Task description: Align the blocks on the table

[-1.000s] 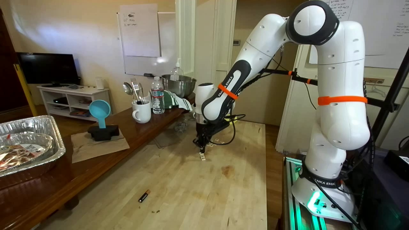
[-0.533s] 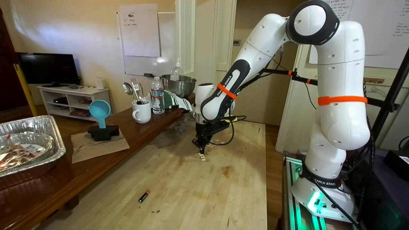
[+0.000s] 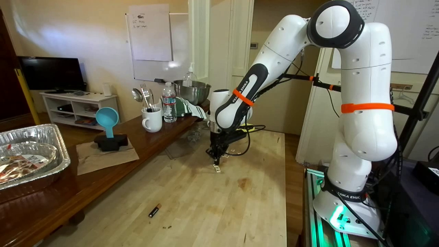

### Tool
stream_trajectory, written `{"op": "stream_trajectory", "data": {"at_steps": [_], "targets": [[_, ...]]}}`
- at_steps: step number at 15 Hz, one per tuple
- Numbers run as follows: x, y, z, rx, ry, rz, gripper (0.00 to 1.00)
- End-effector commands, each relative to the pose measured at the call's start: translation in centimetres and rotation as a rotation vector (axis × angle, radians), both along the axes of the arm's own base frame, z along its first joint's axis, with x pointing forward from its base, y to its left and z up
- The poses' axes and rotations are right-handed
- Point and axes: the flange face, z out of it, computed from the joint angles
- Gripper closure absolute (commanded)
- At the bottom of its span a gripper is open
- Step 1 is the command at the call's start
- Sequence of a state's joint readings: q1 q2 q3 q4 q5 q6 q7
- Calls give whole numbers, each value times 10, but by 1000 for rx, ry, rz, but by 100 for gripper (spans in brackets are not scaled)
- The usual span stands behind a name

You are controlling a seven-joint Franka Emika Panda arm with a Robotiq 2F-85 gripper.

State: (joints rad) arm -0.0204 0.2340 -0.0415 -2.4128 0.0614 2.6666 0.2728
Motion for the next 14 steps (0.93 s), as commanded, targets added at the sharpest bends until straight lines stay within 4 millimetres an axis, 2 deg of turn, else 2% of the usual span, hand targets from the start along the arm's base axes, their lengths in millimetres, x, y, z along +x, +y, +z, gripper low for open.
{"op": "stream_trajectory", "data": {"at_steps": [1, 11, 14], "targets": [[-12, 4, -18, 15, 58, -34, 100], [-18, 3, -18, 21, 62, -51, 100], [-18, 0, -12, 31, 44, -59, 100]]}}
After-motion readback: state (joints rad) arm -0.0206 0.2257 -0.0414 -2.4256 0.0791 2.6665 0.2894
